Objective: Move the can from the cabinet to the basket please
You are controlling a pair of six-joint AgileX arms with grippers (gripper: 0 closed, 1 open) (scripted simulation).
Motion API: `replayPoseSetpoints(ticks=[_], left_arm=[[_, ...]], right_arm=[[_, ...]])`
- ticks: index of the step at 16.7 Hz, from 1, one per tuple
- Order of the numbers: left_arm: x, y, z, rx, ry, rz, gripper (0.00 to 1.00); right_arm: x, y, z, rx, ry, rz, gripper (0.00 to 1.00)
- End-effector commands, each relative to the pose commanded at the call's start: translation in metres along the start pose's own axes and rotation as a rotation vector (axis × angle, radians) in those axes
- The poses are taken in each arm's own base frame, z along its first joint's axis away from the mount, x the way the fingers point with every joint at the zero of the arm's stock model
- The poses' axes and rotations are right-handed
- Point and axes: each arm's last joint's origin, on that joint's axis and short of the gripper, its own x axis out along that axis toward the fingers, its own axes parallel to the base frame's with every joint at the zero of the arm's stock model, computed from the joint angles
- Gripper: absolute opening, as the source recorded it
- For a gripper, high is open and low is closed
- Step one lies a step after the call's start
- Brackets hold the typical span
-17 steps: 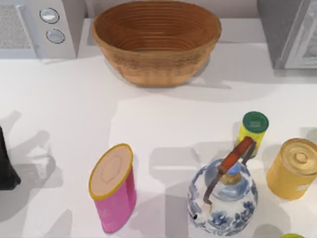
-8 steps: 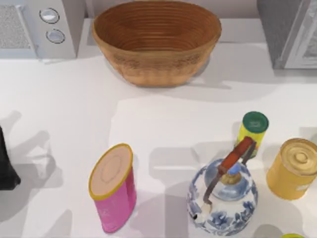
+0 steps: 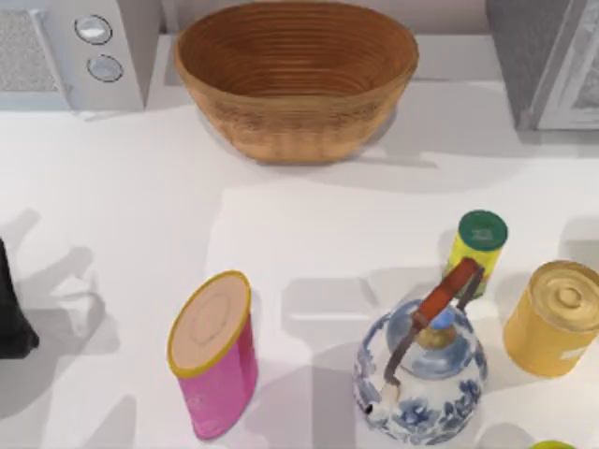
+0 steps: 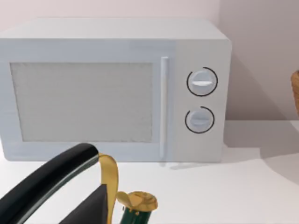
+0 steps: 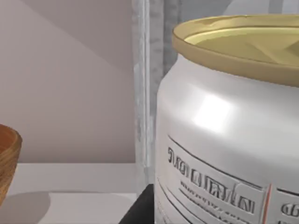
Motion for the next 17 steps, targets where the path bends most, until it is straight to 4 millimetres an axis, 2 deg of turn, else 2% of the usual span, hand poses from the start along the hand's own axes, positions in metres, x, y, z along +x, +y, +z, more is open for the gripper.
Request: replayPoseSetpoints(ticks=[2,5,7,9,11,13,15,17], left_arm=[[0.0,0.0,0.0,0.0,0.0,0.0,1.0],[0.0,0.0,0.0,0.0,0.0,0.0,1.0],[0.0,0.0,0.0,0.0,0.0,0.0,1.0],[0.0,0.0,0.0,0.0,0.0,0.0,1.0],[0.0,0.0,0.0,0.0,0.0,0.0,1.0],[0.0,0.0,0.0,0.0,0.0,0.0,1.0],[0.0,0.0,0.0,0.0,0.0,0.0,1.0],[0.0,0.0,0.0,0.0,0.0,0.0,1.0]], right_arm=[[0.019,0.009,0.033,0.002,-0.007,-0.001,0.0],[0.066,0.033,0.076,0.004,-0.002,-0.003,0.0],[0.107,0.06,0.096,0.003,0.007,-0.004,0.0],[0.151,0.095,0.103,0.0,0.017,-0.004,0.0],[0.193,0.138,0.098,-0.003,0.027,-0.004,0.0],[0.228,0.184,0.082,-0.006,0.037,-0.003,0.0],[0.253,0.228,0.057,-0.01,0.045,-0.003,0.0],[0.269,0.266,0.031,-0.011,0.049,-0.002,0.0]])
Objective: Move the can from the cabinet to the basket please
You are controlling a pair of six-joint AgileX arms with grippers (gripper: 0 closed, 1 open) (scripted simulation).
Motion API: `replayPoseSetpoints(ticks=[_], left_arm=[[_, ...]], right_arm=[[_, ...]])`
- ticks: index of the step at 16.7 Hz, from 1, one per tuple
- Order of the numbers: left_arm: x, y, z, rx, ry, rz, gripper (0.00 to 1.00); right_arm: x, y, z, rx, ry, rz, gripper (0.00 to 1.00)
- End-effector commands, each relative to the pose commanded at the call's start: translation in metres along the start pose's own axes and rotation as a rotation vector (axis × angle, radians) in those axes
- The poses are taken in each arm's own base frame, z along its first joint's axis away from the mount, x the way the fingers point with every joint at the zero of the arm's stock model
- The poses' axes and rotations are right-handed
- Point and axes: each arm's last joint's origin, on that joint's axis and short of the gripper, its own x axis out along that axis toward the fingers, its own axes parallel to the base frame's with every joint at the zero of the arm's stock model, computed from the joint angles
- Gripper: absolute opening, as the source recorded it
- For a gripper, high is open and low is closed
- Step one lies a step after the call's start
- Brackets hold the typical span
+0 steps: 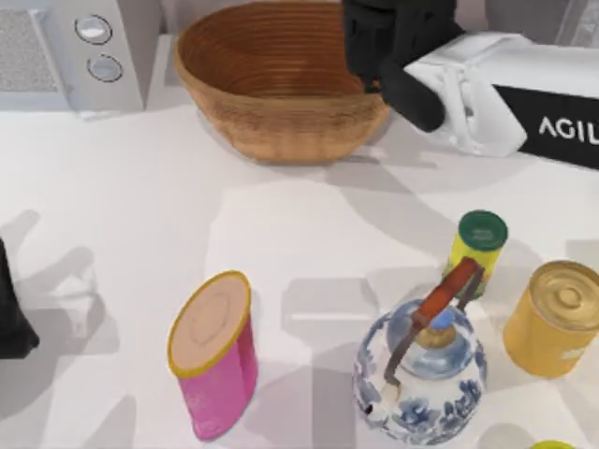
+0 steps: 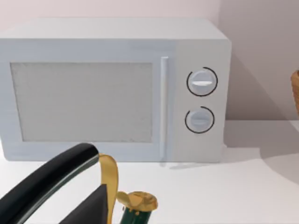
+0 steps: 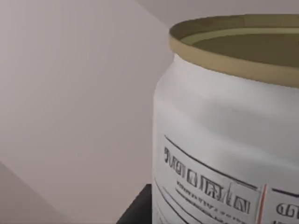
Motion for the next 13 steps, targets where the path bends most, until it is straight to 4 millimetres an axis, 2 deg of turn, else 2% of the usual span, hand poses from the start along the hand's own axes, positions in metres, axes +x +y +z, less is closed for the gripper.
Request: replayPoseSetpoints(ticks=[3,5,13], left_arm=[[0.0,0.0,0.0,0.0,0.0,0.0,1.0],[0.0,0.0,0.0,0.0,0.0,0.0,1.0],[0.0,0.0,0.0,0.0,0.0,0.0,1.0]], right_arm=[[0.011,0.041,-0.03,0.002,0.0,0.001,0.0],[0.013,0.055,-0.041,0.005,-0.002,0.001,0.0],[0.018,0.057,-0.05,-0.001,0.008,0.0,0.0]])
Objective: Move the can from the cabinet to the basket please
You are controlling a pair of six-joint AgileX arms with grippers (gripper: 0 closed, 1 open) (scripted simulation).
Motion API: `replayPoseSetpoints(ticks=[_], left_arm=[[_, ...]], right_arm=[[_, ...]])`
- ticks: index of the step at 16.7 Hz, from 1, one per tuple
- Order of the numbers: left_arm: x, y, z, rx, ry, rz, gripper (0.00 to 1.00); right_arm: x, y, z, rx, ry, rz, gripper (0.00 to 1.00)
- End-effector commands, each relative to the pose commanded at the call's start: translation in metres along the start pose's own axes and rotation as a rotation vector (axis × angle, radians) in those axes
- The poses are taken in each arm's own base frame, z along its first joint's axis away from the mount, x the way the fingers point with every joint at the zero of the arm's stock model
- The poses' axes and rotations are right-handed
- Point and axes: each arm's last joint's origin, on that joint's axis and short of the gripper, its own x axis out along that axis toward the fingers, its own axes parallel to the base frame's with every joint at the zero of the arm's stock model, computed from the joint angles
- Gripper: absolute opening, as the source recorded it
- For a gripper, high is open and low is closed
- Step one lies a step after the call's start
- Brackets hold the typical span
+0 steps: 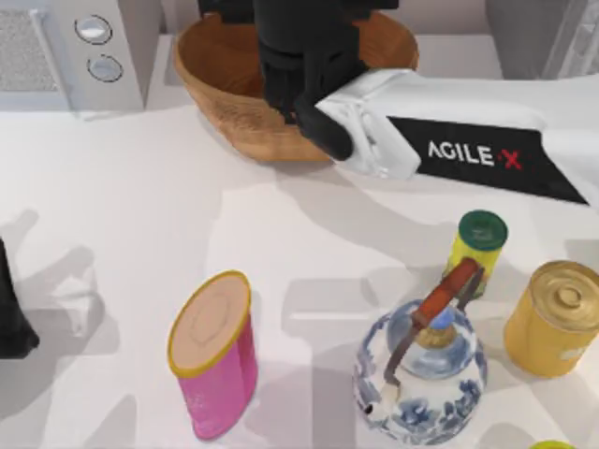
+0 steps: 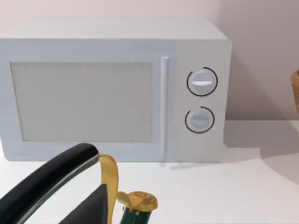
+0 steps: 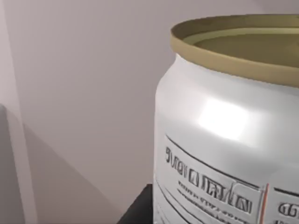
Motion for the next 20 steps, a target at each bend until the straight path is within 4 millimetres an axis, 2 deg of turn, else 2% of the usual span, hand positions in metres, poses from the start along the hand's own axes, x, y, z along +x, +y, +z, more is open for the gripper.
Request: replayPoseSetpoints(ticks=[4,8,20], left_arm=[[0.0,0.0,0.0,0.0,0.0,0.0,1.0],[0.0,0.0,0.0,0.0,0.0,0.0,1.0],[0.0,0.0,0.0,0.0,0.0,0.0,1.0]], right_arm=[[0.016,0.002,-0.004,0.006,-0.009,0.0,0.0],[0.018,0.002,-0.004,0.007,-0.01,0.001,0.0],[0.018,0.002,-0.004,0.007,-0.01,0.001,0.9]])
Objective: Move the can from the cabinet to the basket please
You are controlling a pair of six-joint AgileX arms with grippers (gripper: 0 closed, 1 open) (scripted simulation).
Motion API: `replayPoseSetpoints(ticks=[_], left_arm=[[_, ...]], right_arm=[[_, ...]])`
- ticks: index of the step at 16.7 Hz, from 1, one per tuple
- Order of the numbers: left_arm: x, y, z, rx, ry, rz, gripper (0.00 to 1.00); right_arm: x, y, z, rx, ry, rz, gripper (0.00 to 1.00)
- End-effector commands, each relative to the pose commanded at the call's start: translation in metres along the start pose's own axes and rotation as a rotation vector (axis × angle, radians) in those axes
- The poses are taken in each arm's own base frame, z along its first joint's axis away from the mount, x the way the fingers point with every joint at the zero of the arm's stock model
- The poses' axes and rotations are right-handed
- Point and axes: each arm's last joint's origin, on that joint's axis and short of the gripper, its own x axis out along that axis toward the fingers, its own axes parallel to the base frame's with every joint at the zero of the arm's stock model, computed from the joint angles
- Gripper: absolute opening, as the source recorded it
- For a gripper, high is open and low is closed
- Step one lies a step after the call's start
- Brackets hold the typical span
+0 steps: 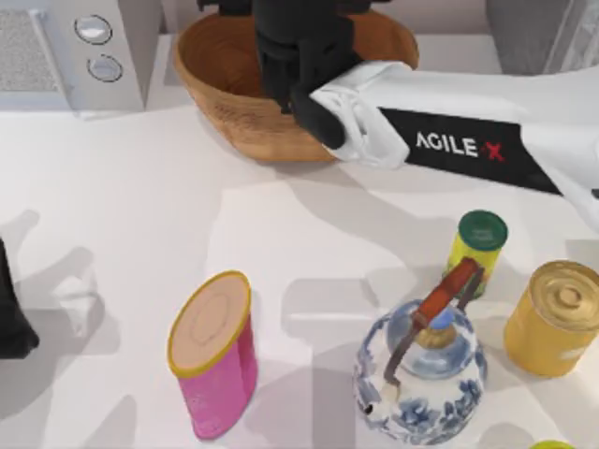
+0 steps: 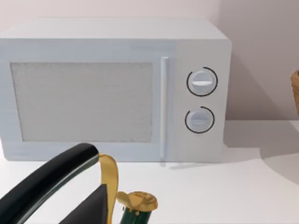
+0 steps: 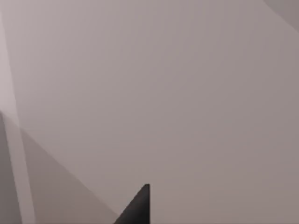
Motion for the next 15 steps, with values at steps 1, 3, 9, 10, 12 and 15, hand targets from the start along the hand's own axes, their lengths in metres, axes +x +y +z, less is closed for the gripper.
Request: replayPoseSetpoints(ticks=[1,3,9,10,12,15], left_arm=[[0.0,0.0,0.0,0.0,0.0,0.0,1.0],[0.0,0.0,0.0,0.0,0.0,0.0,1.0],[0.0,0.0,0.0,0.0,0.0,0.0,1.0],[0.0,0.0,0.0,0.0,0.0,0.0,1.0],[0.0,0.0,0.0,0.0,0.0,0.0,1.0],[0.0,0.0,0.0,0.0,0.0,0.0,1.0]], right_arm=[[0.0,0.0,0.0,0.0,0.0,0.0,0.98],[0.0,0.0,0.0,0.0,0.0,0.0,1.0],[0.0,0.0,0.0,0.0,0.0,0.0,1.0],[0.0,0.0,0.0,0.0,0.0,0.0,1.0],[0.0,0.0,0.0,0.0,0.0,0.0,1.0],[0.0,0.0,0.0,0.0,0.0,0.0,1.0]])
